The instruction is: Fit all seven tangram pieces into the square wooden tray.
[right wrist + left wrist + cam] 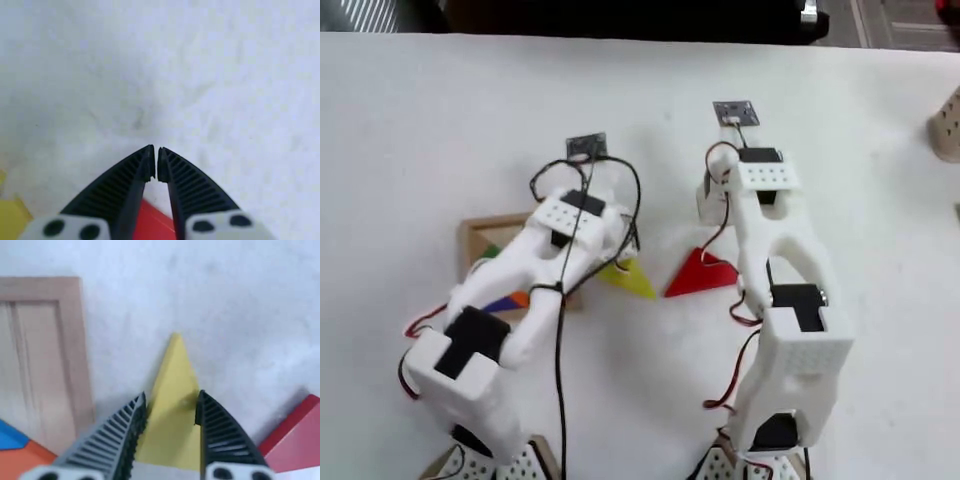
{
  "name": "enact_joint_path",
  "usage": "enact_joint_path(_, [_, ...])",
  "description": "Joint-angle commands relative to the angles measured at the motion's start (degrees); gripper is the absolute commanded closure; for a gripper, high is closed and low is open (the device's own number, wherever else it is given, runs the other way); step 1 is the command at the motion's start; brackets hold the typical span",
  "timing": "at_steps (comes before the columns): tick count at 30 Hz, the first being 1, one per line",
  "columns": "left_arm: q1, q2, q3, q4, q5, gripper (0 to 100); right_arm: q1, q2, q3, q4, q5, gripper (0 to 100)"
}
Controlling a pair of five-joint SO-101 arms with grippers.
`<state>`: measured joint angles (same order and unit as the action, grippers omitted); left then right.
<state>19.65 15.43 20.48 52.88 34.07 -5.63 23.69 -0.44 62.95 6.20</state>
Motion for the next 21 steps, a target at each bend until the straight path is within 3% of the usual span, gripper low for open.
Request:
enact_joint_path(1, [1.4,0.8,0.5,-0.2,-1.1,83,-0.3,-2.5,-1.9,-0.4,0.7,98.1])
enact_joint_path(6, [1.2,0.7,0.1,1.6,-3.7,78,-0.2,-2.5,-1.9,-0.4,0.7,98.1])
enact_joint_path(11, [1.3,0.7,0.1,1.5,-4.6,80,-0.2,-2.5,-1.9,-0.4,0.7,98.1])
enact_joint_path(19, [1.3,0.7,-1.0,-0.7,-8.8,99,-0.2,-2.5,-1.9,-0.4,0.7,98.1])
enact_joint_path(21, [1.3,0.7,-0.9,-1.0,-8.8,96,-0.2,-2.5,-1.9,-0.4,0.7,98.1])
